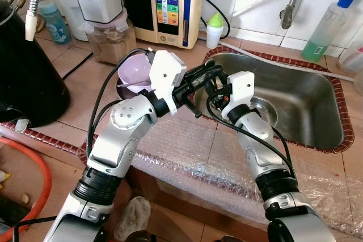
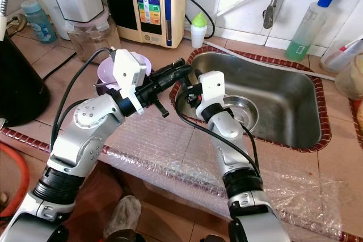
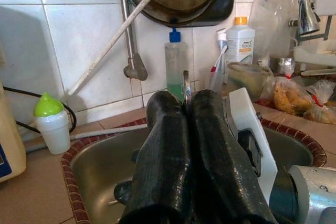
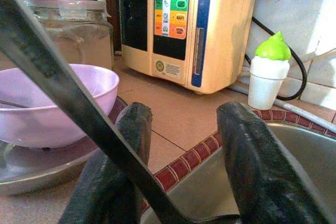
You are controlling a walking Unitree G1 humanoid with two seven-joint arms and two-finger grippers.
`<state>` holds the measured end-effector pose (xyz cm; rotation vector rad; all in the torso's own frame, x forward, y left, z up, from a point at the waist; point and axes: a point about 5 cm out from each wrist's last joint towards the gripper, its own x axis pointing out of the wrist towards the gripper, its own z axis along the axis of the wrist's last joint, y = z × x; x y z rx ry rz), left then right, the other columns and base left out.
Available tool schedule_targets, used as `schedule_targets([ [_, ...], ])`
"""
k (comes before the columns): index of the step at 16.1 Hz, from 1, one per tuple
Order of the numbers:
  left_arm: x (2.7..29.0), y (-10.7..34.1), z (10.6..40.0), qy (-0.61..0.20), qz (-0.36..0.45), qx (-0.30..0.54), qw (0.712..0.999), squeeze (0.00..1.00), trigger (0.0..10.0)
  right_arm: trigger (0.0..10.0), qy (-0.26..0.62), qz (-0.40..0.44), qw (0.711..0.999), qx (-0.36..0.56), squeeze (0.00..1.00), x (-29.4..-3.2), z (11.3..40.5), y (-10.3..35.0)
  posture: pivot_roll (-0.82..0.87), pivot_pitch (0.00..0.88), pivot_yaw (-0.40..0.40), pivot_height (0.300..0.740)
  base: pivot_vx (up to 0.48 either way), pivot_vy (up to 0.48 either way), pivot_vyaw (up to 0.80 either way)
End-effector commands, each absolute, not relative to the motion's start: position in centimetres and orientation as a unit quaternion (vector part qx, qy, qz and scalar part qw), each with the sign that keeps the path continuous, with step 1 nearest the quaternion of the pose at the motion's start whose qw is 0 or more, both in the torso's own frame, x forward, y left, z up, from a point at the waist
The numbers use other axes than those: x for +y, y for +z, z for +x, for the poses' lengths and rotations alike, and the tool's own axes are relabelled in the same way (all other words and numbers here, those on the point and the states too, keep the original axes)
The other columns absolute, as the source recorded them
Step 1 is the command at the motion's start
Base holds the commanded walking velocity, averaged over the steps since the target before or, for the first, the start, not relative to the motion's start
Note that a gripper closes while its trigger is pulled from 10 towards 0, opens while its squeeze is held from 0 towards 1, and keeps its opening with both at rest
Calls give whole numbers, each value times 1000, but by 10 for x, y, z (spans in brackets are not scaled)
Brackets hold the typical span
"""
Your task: Kitchen organization
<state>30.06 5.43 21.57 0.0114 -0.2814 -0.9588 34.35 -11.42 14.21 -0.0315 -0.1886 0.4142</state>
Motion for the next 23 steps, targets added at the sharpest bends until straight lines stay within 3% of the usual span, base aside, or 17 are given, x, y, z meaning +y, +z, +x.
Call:
schedule_targets([
  [1, 59, 217, 301, -455, 16, -140, 879, 0, 0, 0, 187, -9, 978, -91, 0, -124, 347, 143, 54, 0, 13, 740, 0, 0, 0],
  [20, 65, 213, 308, -449, 74, -146, 878, 0, 0, 0, 154, -3, 984, -89, 0, -136, 350, 142, 48, 0, 35, 740, 0, 0, 0],
  [21, 64, 212, 309, -446, 74, -145, 880, 1000, 10000, 0, 150, -4, 984, -91, 0, -138, 351, 144, 48, 0, 38, 740, 0, 0, 0],
  [23, 64, 209, 309, -446, 76, -144, 880, 1000, 10000, 0, 143, -7, 985, -92, 0, -141, 353, 145, 45, 0, 44, 740, 0, 0, 0],
])
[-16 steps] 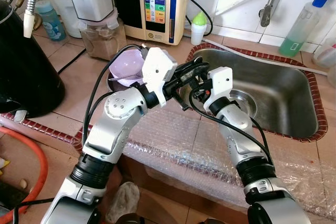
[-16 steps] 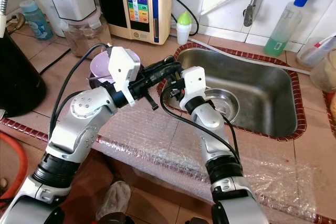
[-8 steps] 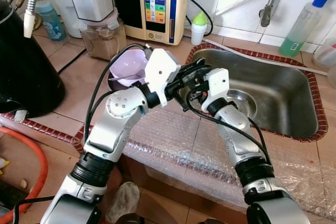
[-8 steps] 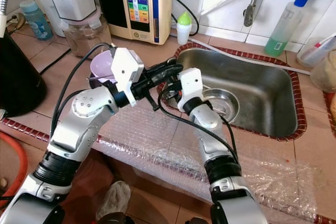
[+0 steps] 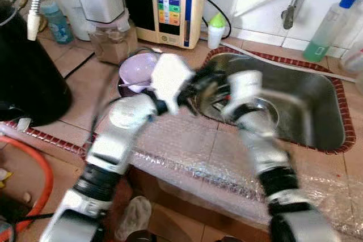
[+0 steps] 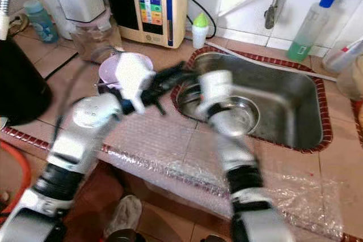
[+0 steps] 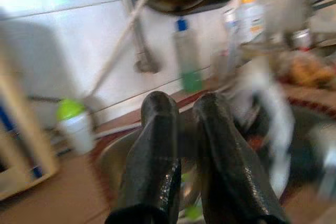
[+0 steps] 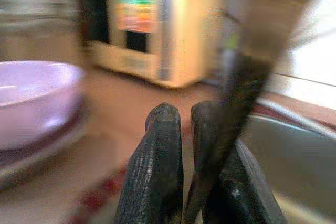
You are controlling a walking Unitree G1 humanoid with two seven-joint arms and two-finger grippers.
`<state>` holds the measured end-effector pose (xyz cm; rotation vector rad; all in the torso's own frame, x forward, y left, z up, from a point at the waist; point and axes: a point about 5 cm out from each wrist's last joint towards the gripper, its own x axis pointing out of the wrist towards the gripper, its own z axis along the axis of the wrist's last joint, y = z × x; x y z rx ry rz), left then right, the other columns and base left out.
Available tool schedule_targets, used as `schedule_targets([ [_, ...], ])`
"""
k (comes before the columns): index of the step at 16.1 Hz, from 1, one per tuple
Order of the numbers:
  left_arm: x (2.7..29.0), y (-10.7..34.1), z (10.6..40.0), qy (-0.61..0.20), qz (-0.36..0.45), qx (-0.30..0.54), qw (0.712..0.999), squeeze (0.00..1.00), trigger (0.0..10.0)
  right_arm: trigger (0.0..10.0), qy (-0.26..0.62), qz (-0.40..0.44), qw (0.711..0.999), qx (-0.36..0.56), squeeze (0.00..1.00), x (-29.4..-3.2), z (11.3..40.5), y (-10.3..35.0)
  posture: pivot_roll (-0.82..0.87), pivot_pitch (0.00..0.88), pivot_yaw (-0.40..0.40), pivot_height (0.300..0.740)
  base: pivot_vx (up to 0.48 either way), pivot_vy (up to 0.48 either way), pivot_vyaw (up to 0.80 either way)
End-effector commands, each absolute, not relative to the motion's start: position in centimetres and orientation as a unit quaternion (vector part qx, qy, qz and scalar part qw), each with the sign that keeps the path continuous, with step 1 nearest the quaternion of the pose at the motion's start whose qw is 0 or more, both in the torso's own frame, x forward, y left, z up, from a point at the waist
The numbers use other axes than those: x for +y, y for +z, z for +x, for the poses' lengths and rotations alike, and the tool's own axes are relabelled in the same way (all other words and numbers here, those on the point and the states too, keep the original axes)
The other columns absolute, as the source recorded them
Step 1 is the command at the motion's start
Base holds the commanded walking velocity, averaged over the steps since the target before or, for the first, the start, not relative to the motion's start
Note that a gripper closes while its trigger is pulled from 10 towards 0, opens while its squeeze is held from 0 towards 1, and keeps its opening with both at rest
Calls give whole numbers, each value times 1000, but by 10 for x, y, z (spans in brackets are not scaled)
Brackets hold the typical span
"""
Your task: Kitchen organization
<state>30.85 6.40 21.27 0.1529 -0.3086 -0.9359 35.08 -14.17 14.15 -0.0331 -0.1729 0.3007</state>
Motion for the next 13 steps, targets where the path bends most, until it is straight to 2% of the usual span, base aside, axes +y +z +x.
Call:
schedule_targets([
  [1, 65, 209, 310, -444, 76, -144, 881, 1000, 10000, 0, 139, -8, 986, -94, 0, -143, 354, 146, 45, 0, 44, 740, 0, 0, 0],
  [6, 71, 207, 310, -433, 76, -141, 887, 1000, 10000, 0, 122, -18, 988, -91, 0, -151, 361, 148, 48, 0, 47, 740, 0, 0, 0],
  [13, 86, 174, 287, -441, 115, -92, 885, 1000, 10000, 0, 117, -42, 991, -53, 0, -149, 374, 141, 86, 0, 22, 740, 0, 0, 0],
])
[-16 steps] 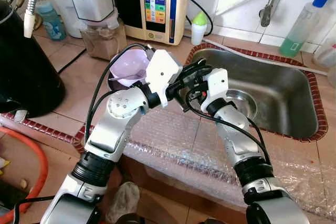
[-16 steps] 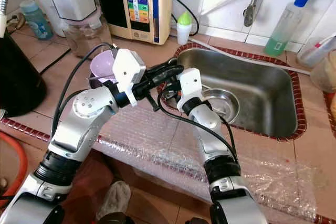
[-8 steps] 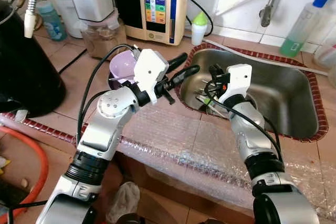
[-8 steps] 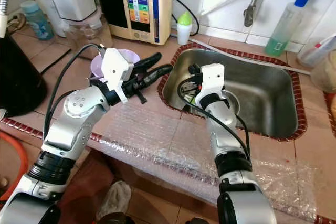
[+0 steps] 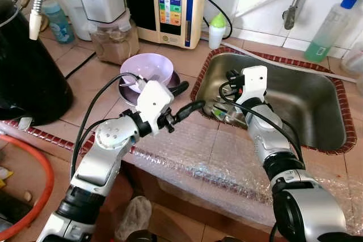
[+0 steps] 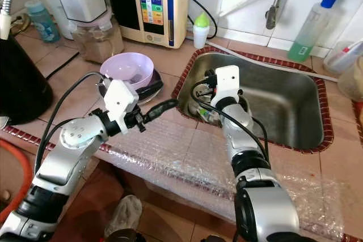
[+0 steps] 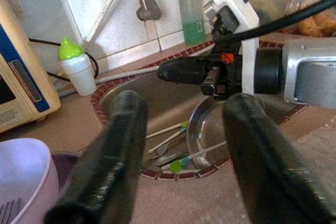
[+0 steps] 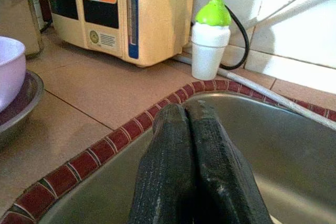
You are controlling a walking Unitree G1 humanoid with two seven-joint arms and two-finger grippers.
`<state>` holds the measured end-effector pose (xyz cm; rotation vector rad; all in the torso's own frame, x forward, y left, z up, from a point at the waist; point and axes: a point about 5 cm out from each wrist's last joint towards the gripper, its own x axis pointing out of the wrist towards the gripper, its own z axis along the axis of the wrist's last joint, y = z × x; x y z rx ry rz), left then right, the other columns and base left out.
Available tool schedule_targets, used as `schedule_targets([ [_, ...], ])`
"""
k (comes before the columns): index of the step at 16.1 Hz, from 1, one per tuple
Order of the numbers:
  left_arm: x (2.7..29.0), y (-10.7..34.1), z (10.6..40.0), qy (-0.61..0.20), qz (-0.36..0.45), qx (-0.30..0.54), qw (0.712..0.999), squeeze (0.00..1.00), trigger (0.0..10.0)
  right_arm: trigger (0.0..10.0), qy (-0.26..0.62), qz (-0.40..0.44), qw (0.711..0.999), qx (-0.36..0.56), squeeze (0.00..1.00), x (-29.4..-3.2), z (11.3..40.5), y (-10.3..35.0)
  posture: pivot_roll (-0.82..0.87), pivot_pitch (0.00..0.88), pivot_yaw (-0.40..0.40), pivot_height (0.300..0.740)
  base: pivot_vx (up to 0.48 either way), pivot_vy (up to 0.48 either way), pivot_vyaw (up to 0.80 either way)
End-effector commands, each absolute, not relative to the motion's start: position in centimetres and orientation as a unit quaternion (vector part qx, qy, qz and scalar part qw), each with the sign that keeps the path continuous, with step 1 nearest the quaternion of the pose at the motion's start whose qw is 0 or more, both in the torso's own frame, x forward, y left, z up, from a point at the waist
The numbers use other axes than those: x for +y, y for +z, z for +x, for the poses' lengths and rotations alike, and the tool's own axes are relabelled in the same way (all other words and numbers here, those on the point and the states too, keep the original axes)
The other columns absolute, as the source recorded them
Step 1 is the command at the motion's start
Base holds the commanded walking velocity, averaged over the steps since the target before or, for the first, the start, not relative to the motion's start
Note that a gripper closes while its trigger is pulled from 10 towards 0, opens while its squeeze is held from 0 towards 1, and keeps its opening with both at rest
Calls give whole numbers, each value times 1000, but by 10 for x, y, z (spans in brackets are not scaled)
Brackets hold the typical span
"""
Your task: Kitchen organization
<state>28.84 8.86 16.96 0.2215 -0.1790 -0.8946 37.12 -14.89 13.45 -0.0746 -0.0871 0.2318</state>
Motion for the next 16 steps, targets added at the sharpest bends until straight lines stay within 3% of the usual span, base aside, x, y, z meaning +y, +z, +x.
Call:
schedule_targets([
  [1, 101, 177, 288, -373, 131, -122, 910, 1000, 10000, 3255, 122, -42, 991, -39, 0, -144, 373, 135, 94, 0, 15, 740, 0, 0, 0],
  [2, 103, 178, 288, -365, 133, -127, 913, 1000, 10000, 3255, 122, -39, 991, -39, 0, -143, 373, 134, 94, 0, 15, 740, 0, 0, 0],
  [3, 112, 180, 288, -321, 162, -153, 920, 1000, 10000, 10000, 123, -29, 991, -32, 1000, -141, 370, 128, 98, 0, 9, 740, 0, 0, 0],
  [11, 170, 179, 293, -45, 166, -195, 966, 1000, 10000, 10000, 160, -10, 987, -7, 1000, -130, 343, 93, 70, 6, 17, 740, 0, 0, 0],
  [16, 178, 156, 292, -7, 128, -140, 982, 1000, 10000, 10000, 166, -6, 986, -2, 1000, -130, 340, 92, 71, 3, 14, 740, 0, 0, 0],
])
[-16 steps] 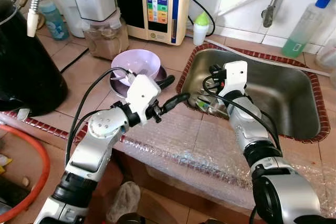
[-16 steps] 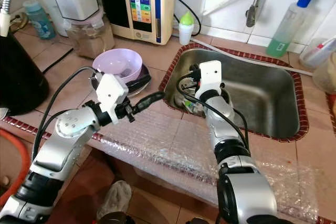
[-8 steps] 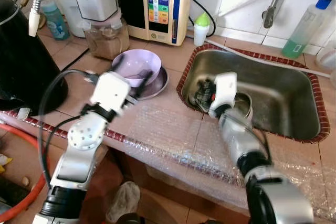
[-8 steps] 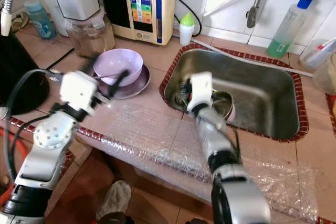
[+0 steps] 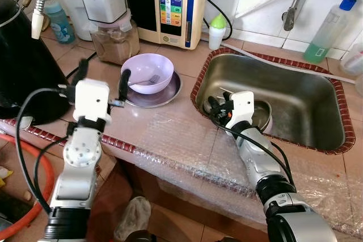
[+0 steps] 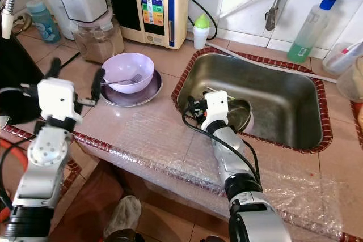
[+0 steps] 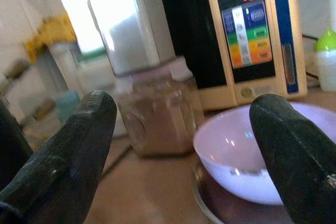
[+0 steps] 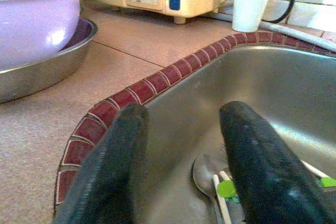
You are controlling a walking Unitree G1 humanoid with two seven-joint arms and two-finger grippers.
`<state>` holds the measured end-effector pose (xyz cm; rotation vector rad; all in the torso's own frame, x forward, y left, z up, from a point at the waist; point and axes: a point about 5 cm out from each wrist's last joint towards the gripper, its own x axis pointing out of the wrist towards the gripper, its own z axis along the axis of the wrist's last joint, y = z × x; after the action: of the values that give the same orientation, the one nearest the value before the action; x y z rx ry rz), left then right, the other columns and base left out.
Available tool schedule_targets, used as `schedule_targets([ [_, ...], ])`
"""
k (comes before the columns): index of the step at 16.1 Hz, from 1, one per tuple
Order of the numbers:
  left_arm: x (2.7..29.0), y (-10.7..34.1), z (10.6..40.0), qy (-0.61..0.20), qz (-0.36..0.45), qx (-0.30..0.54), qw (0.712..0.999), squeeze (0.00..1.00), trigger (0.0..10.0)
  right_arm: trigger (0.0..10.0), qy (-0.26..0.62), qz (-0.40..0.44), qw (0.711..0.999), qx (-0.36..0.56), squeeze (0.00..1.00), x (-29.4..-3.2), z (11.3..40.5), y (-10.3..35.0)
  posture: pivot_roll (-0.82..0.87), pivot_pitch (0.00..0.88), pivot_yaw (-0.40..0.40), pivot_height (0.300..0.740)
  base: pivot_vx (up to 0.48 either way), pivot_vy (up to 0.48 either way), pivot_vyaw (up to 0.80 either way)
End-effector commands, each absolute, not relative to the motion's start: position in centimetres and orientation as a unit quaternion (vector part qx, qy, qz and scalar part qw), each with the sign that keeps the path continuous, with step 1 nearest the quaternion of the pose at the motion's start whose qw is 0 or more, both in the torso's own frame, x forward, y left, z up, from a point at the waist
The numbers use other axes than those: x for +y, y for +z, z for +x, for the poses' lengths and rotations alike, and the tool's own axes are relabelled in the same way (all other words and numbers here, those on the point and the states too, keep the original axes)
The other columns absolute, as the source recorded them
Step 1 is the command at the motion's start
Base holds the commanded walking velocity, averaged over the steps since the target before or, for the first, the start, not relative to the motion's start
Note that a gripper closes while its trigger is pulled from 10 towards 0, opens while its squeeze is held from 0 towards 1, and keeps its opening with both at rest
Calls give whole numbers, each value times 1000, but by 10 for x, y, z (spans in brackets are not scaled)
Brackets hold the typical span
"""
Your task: Kitchen organization
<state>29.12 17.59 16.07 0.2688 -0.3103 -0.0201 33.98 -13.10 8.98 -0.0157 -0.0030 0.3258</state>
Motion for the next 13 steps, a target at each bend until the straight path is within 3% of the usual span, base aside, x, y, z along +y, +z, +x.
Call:
schedule_targets([
  [1, 175, 150, 294, -20, 115, -125, 985, 1000, 10000, 10000, 185, 1, 983, -7, 1000, -125, 340, 94, 71, 3, 14, 740, 0, 0, 0],
  [2, 173, 146, 296, -31, 108, -116, 987, 741, 10000, 10000, 208, 13, 978, -15, 831, -119, 338, 97, 73, 4, 11, 740, 0, 0, 0],
  [3, 172, 144, 298, -37, 98, -108, 989, 0, 10000, 10000, 231, 24, 972, -24, 0, -114, 336, 100, 73, 4, 11, 740, 0, 0, 0],
  [4, 171, 142, 300, -40, 82, -100, 991, 0, 3137, 10000, 252, 31, 967, -36, 0, -109, 333, 103, 72, 4, 9, 740, 0, 0, 0],
  [5, 170, 141, 303, -45, 73, -96, 992, 0, 0, 10000, 266, 41, 962, -45, 0, -106, 332, 107, 68, 3, 9, 740, 0, 0, 0],
  [9, 165, 143, 309, -70, 53, -95, 992, 0, 0, 10000, 315, 60, 945, -69, 0, -98, 327, 123, 58, 2, 16, 740, 0, 0, 0],
  [13, 163, 142, 313, -83, 44, -92, 991, 0, 0, 10000, 310, 60, 946, -72, 0, -100, 327, 127, 60, 0, 23, 740, 0, 0, 0],
])
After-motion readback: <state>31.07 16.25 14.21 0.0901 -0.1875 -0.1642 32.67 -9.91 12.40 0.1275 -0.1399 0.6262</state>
